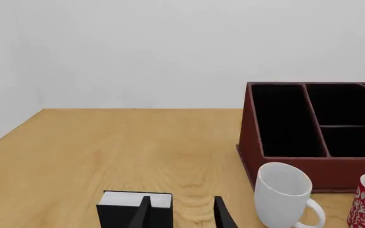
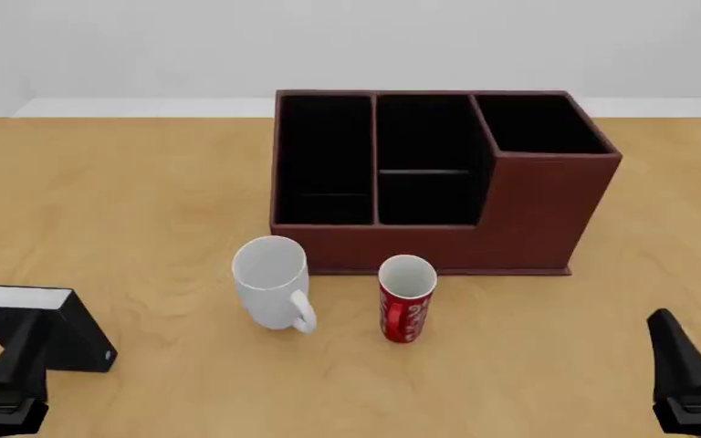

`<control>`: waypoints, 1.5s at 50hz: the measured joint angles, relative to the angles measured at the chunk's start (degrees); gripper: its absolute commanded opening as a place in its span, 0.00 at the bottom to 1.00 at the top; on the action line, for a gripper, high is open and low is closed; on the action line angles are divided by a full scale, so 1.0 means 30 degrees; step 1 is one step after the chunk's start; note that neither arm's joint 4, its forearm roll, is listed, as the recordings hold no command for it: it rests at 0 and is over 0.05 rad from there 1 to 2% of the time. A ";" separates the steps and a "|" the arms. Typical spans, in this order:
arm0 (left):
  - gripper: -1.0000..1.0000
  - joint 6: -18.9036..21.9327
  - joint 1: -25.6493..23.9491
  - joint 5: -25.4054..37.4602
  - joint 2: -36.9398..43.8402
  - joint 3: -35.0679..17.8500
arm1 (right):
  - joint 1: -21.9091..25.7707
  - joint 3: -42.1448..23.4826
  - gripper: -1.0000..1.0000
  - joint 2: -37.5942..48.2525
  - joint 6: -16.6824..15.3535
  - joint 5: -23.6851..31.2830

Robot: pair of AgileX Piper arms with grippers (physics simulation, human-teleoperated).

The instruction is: Pick up the white mug and place it to the right of the caddy.

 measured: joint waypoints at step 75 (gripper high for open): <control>1.00 0.0000 0.0000 0.0000 0.0000 0.0000 | 0.5016 -1.1204 1.00 0.2653 -0.3689 0.6239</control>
